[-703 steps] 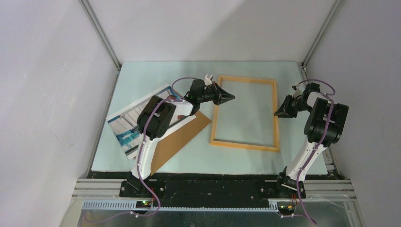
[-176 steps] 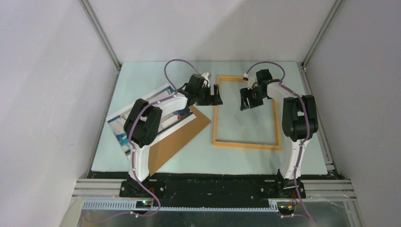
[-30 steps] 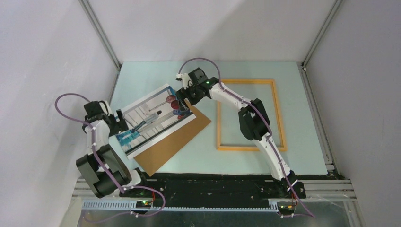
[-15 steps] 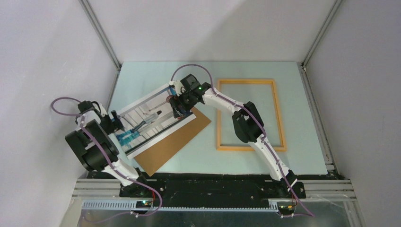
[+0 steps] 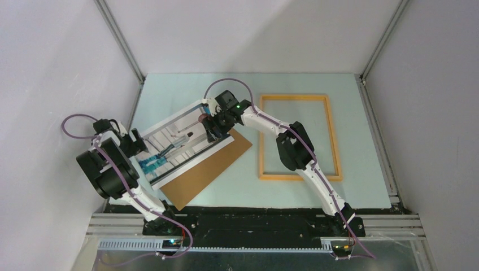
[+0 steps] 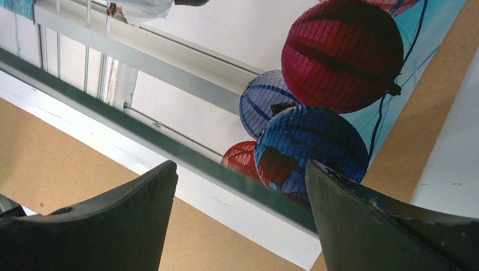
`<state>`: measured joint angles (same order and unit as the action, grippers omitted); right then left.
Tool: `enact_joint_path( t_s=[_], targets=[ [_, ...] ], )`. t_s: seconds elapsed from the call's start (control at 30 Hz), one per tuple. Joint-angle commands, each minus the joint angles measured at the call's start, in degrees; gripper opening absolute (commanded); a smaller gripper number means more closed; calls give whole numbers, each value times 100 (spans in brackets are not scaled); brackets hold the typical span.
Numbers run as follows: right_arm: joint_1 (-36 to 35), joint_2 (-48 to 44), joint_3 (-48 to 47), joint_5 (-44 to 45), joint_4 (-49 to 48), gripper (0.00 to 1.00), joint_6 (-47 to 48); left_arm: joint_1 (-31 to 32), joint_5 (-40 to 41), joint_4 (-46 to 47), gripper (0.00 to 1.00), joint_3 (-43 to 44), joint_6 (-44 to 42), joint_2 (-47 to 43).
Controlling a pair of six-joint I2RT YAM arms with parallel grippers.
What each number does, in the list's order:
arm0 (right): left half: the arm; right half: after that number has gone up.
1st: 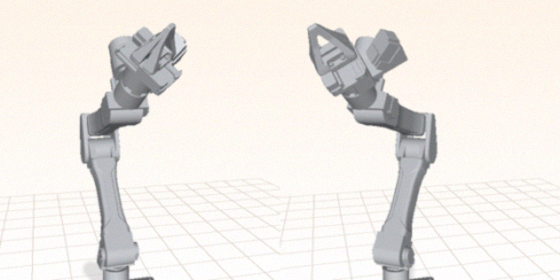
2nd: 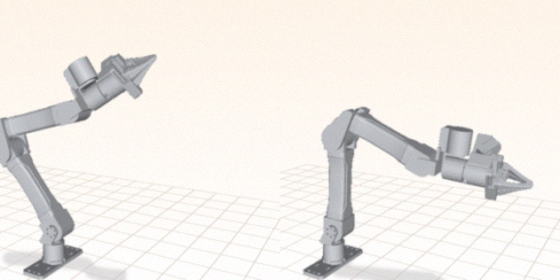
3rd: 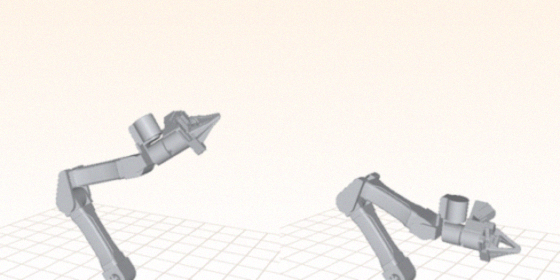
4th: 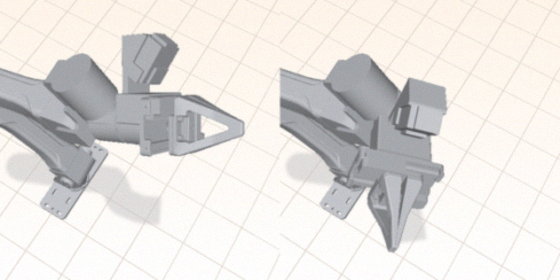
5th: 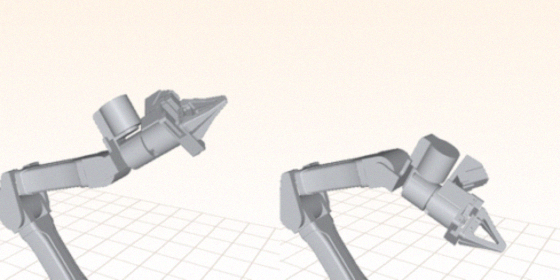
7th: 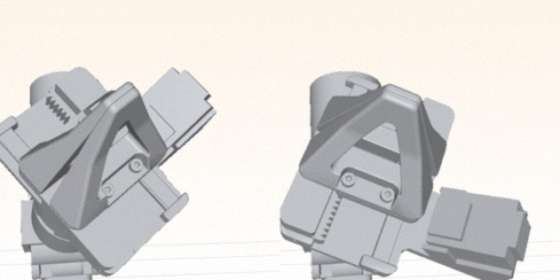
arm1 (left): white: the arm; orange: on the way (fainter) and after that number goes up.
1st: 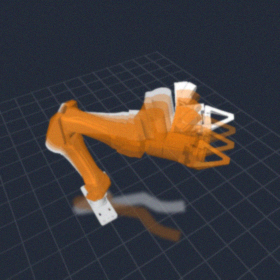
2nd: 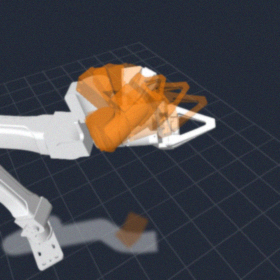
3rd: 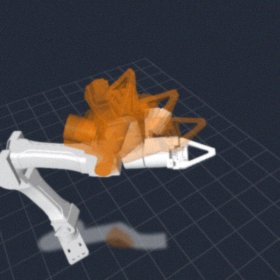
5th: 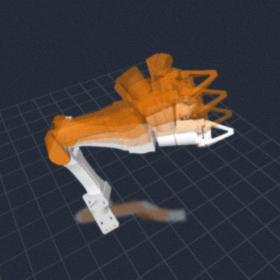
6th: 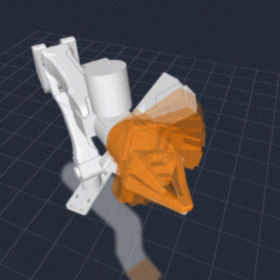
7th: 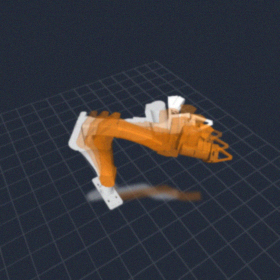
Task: Put the photo into the frame
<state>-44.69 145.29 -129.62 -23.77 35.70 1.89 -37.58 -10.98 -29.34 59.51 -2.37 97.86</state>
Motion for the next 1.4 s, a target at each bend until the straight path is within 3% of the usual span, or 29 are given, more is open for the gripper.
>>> enact_joint_path(
  t_s=[0.0, 0.3, 0.53, 0.93, 1.37],
  targets=[
    [-32, 73, 155, -15, 205, 87, -3, -9, -52, 437, 93, -375, 14, -248],
    [22, -257, 619, 615, 852, 84, 240, 61, -118, 549, 93, -901, -309, -1023],
    [183, -589, 1118, 1088, 1181, 82, 563, 652, 81, 565, 93, -1045, -570, -1310],
    [425, -918, 1347, 1071, 1153, 82, 738, 823, 732, 590, 94, -513, 73, -914],
    [456, -855, 1036, 967, 1330, 82, 760, 1059, 689, 581, 94, 137, 334, -74]
  ],
)
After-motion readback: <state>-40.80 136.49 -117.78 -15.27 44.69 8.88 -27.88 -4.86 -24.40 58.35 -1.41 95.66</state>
